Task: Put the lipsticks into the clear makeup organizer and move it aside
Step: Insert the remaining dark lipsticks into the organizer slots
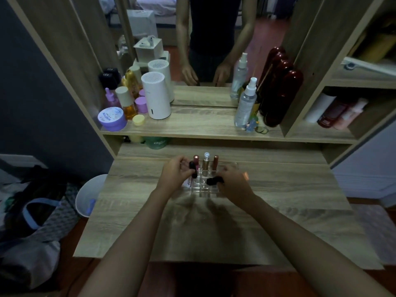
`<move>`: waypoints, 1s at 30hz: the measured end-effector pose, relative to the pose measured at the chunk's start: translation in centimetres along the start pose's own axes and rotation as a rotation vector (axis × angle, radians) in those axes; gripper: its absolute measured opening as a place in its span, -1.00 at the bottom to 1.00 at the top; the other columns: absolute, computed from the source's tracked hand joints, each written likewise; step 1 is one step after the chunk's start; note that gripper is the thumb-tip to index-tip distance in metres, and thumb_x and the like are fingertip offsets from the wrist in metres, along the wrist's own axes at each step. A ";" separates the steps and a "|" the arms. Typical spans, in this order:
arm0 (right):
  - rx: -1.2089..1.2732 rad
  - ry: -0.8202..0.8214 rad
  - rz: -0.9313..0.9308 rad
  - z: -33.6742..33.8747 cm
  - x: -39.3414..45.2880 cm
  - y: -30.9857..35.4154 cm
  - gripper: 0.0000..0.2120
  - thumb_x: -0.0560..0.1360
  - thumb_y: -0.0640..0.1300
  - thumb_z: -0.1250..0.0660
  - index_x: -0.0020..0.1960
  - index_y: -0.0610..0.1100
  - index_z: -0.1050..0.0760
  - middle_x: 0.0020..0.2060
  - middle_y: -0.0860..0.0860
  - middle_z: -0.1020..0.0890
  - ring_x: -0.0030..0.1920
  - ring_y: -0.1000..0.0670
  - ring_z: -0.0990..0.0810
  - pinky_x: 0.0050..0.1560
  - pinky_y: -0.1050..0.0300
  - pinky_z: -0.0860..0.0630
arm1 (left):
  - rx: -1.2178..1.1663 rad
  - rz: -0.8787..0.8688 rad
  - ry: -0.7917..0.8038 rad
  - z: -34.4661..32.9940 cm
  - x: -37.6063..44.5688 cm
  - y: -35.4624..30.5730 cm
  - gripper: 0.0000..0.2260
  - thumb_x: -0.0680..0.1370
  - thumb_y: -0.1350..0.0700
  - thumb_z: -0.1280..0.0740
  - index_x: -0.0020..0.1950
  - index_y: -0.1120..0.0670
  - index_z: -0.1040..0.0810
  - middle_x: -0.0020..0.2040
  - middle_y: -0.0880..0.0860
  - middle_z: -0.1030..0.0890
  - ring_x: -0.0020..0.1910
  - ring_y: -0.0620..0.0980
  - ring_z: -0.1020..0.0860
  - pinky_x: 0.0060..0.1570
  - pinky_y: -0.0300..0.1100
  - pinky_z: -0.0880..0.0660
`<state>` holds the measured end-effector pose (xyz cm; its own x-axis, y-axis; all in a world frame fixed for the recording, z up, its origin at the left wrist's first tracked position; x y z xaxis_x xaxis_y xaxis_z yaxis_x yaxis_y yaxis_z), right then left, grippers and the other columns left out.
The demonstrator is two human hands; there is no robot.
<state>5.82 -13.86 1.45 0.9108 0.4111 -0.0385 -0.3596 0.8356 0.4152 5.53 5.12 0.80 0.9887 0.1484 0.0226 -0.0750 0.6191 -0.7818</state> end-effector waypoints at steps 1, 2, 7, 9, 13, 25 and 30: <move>-0.002 -0.010 -0.006 0.4 0.5 0.4 -0.77 0.54 -0.22 -0.22 0.12 -0.23 -0.58 0.13 -0.15 -0.56 0.11 -0.11 -0.54 0.10 0.05 -0.51 | 0.004 -0.001 -0.012 -0.1 0.1 -0.1 -0.80 0.35 0.25 -0.47 -0.15 0.07 -0.49 -0.26 -0.03 -0.55 -0.31 -0.13 -0.49 -0.37 -0.54 -0.39; -0.012 -0.018 -0.010 0.8 1.0 0.6 -0.77 0.54 -0.24 -0.22 0.14 -0.23 -0.56 0.14 -0.14 -0.55 0.11 -0.12 -0.54 0.12 0.01 -0.51 | 0.006 -0.001 -0.020 -0.3 0.3 -0.2 -0.79 0.35 0.25 -0.47 -0.15 0.06 -0.49 -0.25 -0.02 -0.55 -0.32 -0.16 -0.48 -0.37 -0.53 -0.39; -0.051 -0.040 0.015 1.2 2.8 1.1 -0.77 0.50 -0.25 -0.28 0.15 -0.21 -0.47 0.11 -0.14 -0.54 0.09 -0.16 -0.54 0.07 -0.04 -0.49 | 0.013 0.004 -0.020 -1.4 1.0 -0.3 -0.81 0.36 0.25 -0.47 -0.12 0.08 -0.51 -0.22 -0.02 -0.56 -0.31 -0.16 -0.49 -0.30 -0.41 -0.38; -0.083 -0.024 0.042 0.7 3.3 1.2 -0.76 0.50 -0.25 -0.27 0.16 -0.22 -0.45 0.11 -0.15 -0.54 0.08 -0.18 -0.54 -0.01 0.01 -0.45 | 0.023 0.005 -0.014 -1.7 1.2 -0.1 -0.81 0.36 0.25 -0.47 -0.11 0.10 -0.52 -0.20 0.04 -0.59 -0.23 -0.04 -0.55 -0.21 -0.23 -0.47; -0.157 -0.025 0.111 -0.3 3.7 1.4 -0.78 0.50 -0.25 -0.27 0.15 -0.20 -0.46 0.09 -0.13 -0.56 0.01 -0.15 -0.60 -0.20 0.13 -0.33 | 0.026 0.013 0.001 -1.9 1.5 0.2 -0.82 0.36 0.28 -0.45 -0.10 0.14 -0.54 -0.12 0.15 -0.65 -0.14 0.09 -0.61 -0.07 -0.01 -0.58; -0.245 0.086 0.151 -1.9 4.2 1.3 -0.70 0.51 -0.31 -0.25 0.24 -0.21 -0.45 0.23 -0.16 -0.49 0.05 -0.20 -0.63 -0.02 -0.05 -0.58 | 0.114 0.022 0.025 -3.5 0.9 1.4 -0.84 0.40 0.26 -0.40 -0.04 0.14 -0.56 -0.05 0.12 -0.63 0.01 0.10 -0.51 -0.03 -0.11 -0.45; -0.213 0.095 0.149 -2.3 4.9 1.5 -0.69 0.50 -0.33 -0.24 0.23 -0.21 -0.47 0.20 -0.16 -0.53 0.10 -0.17 -0.62 -0.04 0.06 -0.52 | 0.138 0.020 0.006 -3.7 0.9 1.8 -0.86 0.40 0.24 -0.39 -0.05 0.12 -0.56 -0.11 0.11 -0.62 -0.01 0.07 -0.48 -0.12 -0.20 -0.36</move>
<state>9.29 -9.75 -0.19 0.8252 0.5591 -0.0801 -0.5320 0.8170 0.2226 6.73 3.46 -2.90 0.9875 0.1577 0.0039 -0.1117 0.7165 -0.6885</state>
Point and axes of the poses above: each hand's wrist, its own x-axis towards the middle knuckle, its own z-axis out of the back of the hand, y = z × x, the point moved 1 cm from there along x, towards the middle knuckle
